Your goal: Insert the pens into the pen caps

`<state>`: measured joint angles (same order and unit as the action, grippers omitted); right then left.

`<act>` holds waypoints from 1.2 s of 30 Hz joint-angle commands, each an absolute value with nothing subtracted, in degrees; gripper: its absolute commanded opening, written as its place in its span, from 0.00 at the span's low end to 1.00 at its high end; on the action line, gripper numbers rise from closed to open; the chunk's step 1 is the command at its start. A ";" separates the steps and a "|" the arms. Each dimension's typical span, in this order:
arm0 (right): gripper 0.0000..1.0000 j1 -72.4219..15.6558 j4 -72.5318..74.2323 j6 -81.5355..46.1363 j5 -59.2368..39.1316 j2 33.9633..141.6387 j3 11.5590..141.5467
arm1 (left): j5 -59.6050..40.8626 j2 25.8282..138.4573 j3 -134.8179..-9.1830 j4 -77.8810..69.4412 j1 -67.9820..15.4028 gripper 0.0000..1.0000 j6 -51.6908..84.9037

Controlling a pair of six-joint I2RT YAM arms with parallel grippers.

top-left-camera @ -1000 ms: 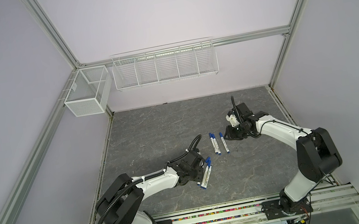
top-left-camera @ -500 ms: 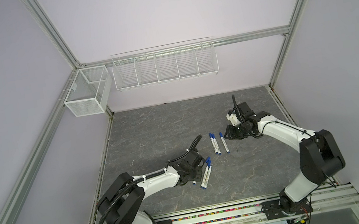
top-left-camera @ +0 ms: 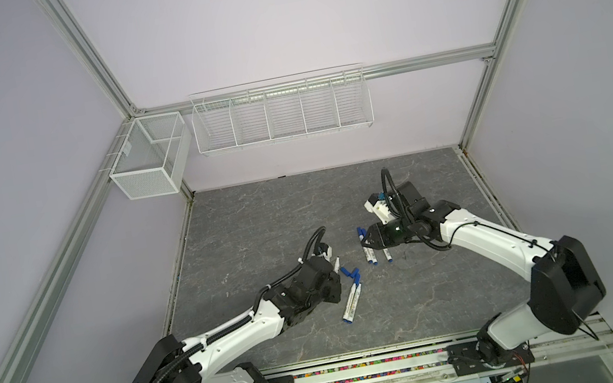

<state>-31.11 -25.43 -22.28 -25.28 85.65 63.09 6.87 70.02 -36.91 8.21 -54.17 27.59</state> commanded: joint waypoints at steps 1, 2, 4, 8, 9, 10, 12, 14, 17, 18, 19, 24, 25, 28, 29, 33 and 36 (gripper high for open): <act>0.44 -33.08 -19.57 -24.32 -33.03 85.59 63.02 | 8.13 67.23 -34.91 -0.28 -54.08 0.00 29.00; 0.45 -33.47 -19.23 -24.43 -33.07 85.90 63.31 | 8.21 66.71 -34.82 -0.97 -54.05 0.00 29.13; 0.46 -33.92 -19.46 -24.52 -32.51 86.66 64.26 | 8.08 66.23 -34.98 -1.73 -53.96 0.00 29.51; 0.48 -34.64 -18.94 -24.57 -34.67 88.68 65.78 | 7.50 66.03 -35.03 -3.64 -53.96 0.00 29.88; 0.48 -34.92 -18.92 -24.44 -35.16 89.21 66.21 | 7.38 66.09 -35.07 -3.88 -53.97 0.00 29.88; 0.48 -35.10 -18.83 -24.31 -35.51 89.62 66.47 | 7.34 66.22 -35.14 -4.15 -53.97 0.00 29.88; 0.48 -35.52 -18.90 -24.05 -36.05 90.45 67.12 | 7.05 66.41 -35.20 -4.69 -53.96 0.00 29.83; 0.47 -35.85 -18.63 -23.99 -36.46 91.04 67.49 | 6.73 66.66 -35.19 -5.14 -53.97 0.00 29.84; 0.45 -36.20 -18.51 -24.12 -36.85 92.33 68.20 | 6.13 66.83 -35.26 -5.53 -53.98 0.00 29.53; 0.43 -36.32 -18.29 -24.25 -37.07 92.67 68.29 | 6.07 67.02 -35.29 -5.54 -53.96 0.00 29.51; 0.42 -36.37 -17.84 -24.42 -37.40 92.93 68.29 | 5.98 67.01 -35.33 -5.58 -53.96 0.00 29.53; 0.27 -36.43 -16.53 -25.47 -38.19 93.47 68.55 | 5.87 67.32 -35.29 -5.46 -53.96 0.00 29.61; 0.24 -36.42 -16.44 -25.49 -38.23 93.38 68.51 | 5.96 67.38 -35.25 -5.48 -53.96 0.00 29.70; 0.16 -36.47 -16.52 -25.41 -37.93 92.89 68.29 | 5.98 67.69 -35.16 -5.53 -53.96 0.00 29.88; 0.15 -36.48 -16.61 -25.40 -37.80 92.65 68.10 | 5.99 67.92 -35.16 -5.54 -53.96 0.00 29.97; 0.11 -36.33 -16.53 -25.36 -37.45 91.87 67.76 | 5.47 68.70 -35.16 -5.60 -53.92 0.16 29.97; 0.10 -36.24 -16.35 -25.50 -37.69 91.40 67.59 | 4.64 69.58 -35.33 -5.46 -53.79 0.39 29.73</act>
<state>-36.21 -17.43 -25.69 -37.32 92.90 67.55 5.67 68.55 -35.66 -5.08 -54.00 29.58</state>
